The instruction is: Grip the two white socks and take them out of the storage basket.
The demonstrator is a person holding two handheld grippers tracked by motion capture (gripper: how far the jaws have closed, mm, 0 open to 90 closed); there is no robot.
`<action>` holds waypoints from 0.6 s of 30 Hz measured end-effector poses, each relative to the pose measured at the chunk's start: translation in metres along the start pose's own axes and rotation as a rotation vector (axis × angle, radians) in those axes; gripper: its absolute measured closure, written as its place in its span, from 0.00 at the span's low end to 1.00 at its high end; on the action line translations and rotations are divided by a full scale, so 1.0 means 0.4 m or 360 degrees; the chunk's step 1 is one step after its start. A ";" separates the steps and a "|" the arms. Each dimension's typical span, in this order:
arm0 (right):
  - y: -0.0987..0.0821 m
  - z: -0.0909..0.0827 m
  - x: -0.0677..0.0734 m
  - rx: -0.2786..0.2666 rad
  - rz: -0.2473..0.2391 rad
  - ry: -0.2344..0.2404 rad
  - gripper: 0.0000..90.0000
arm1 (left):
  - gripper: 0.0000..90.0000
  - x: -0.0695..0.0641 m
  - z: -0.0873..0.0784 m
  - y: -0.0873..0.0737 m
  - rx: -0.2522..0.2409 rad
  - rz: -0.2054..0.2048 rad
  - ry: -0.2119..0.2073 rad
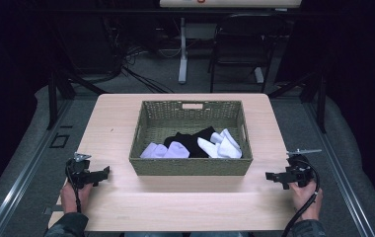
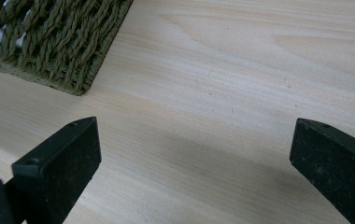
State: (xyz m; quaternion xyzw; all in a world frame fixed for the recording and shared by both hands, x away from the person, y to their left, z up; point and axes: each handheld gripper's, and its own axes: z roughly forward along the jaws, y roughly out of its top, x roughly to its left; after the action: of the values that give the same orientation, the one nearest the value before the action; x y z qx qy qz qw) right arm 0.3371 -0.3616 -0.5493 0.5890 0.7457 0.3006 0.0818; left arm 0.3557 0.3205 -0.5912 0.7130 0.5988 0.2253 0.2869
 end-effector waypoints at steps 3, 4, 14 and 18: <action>0.002 -0.002 0.001 0.0008 -0.0007 -0.0004 0.02 | 0.03 0.000 0.000 0.000 0.0000 0.0000 0.0000; 0.003 -0.002 0.001 0.0005 -0.0007 -0.0006 0.01 | 0.03 0.000 0.000 0.000 0.0000 -0.0001 0.0000; 0.005 0.001 0.004 0.0029 -0.0015 0.0000 0.00 | 0.03 0.000 0.000 0.000 0.0000 0.0000 0.0000; 0.007 -0.001 0.005 0.0034 -0.0018 -0.0011 0.00 | 0.03 0.000 0.000 0.000 -0.0001 -0.0001 0.0000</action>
State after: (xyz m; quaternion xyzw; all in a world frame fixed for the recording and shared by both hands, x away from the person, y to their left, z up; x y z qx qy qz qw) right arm 0.3386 -0.3594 -0.5472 0.5867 0.7518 0.2901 0.0798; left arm 0.3557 0.3205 -0.5913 0.7128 0.5989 0.2255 0.2871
